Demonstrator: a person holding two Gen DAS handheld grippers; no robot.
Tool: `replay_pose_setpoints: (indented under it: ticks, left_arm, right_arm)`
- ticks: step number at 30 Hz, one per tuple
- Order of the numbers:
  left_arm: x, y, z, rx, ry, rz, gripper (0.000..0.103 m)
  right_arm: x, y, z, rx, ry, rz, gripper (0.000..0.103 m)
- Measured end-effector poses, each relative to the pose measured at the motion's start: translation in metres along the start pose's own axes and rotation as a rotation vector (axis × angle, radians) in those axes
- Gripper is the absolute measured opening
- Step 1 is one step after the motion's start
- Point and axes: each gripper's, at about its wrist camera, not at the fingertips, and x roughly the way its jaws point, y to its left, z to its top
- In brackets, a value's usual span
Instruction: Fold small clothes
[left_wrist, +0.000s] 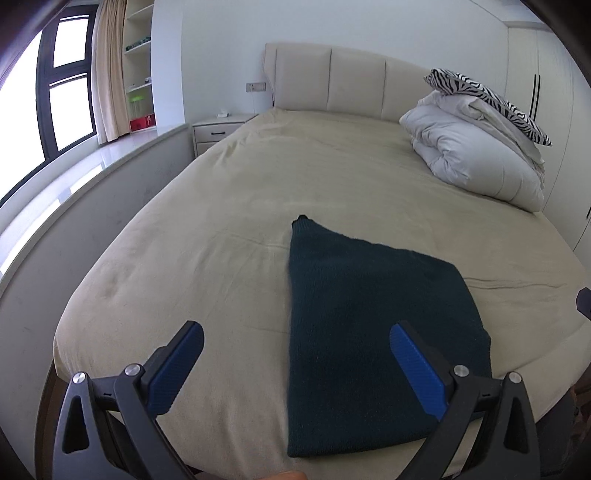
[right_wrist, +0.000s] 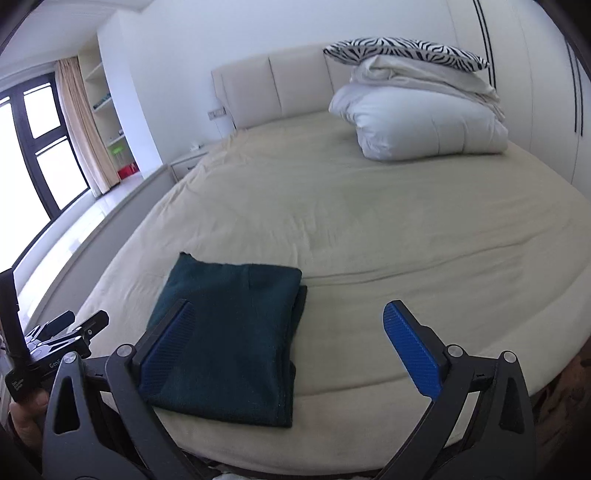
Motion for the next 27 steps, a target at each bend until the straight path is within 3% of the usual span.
replay_pose_setpoints:
  ticks: [8,27]
  left_arm:
    - [0.02,0.001,-0.017,-0.003,0.077,0.001,0.103]
    - [0.029,0.002,-0.024,0.008,0.101,0.011,0.103]
  right_arm:
    - [0.039,0.037,-0.033,-0.126,0.121,-0.062,0.103]
    - [0.068,0.048,-0.055,-0.145,0.171,-0.083,0.103]
